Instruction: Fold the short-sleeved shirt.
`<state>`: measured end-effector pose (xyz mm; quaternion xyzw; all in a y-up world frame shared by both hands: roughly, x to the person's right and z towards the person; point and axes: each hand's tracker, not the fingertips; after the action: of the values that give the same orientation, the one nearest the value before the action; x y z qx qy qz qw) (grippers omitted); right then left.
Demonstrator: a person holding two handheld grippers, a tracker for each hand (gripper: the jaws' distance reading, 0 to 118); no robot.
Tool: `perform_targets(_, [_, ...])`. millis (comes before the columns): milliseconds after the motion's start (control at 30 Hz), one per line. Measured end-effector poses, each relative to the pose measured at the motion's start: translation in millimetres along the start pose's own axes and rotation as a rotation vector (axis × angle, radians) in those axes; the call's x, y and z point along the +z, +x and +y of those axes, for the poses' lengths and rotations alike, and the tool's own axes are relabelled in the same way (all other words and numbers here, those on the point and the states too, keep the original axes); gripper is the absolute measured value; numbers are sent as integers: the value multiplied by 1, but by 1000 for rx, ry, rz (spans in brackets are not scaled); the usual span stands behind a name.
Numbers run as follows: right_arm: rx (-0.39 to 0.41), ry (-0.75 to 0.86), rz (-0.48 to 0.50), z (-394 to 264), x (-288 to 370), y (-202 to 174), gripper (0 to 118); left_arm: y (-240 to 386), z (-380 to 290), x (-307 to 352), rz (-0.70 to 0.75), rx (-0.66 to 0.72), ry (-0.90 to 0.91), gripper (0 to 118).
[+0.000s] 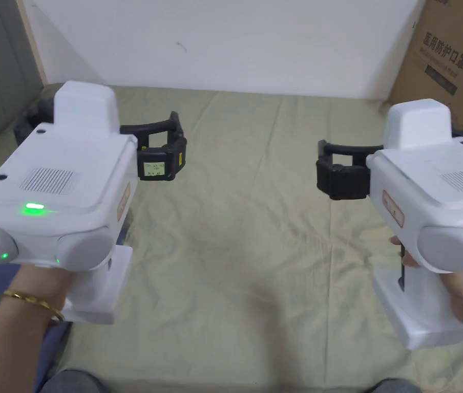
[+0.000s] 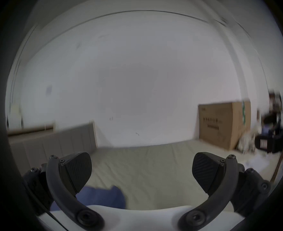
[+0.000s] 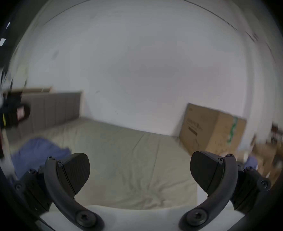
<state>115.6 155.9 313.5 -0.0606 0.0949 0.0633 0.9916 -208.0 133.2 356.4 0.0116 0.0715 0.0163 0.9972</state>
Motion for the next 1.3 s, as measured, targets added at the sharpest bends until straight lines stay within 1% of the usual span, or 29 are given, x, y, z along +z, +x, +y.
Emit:
perform_targets(33, [-39,-2,-21,-5,5,-3,118,-1,-7,2,4,46,-15,118])
perform_targets(67, [-85,-7,-44,-12,9,-1,118,5,-15,5,17,54,-36,118])
perform_targets(100, [-126,-13,-57,-19,12,2,118,6,-22,7,25,51,-51,118])
perform_targets(167, [-173,-40,-53,-31,17,0,118,11,-37,13,38,13,-65,118])
perform_targets(233, [-162,-61,-52,-43,20,-2,118,17,-52,18,31,-25,-116,118])
perform_targets(333, [-137,-88,-48,-59,21,-5,118,18,-68,22,28,-40,-149,118])
perform_targets(467, [-149,-121,-31,-70,21,-7,118,18,-73,24,25,-45,-160,118])
perform_targets(633, [-125,-115,-15,-68,20,-12,118,18,-67,24,19,-54,-139,118])
perform_targets(1300, [-135,-104,19,-65,21,-15,118,22,-63,25,9,-52,-130,118])
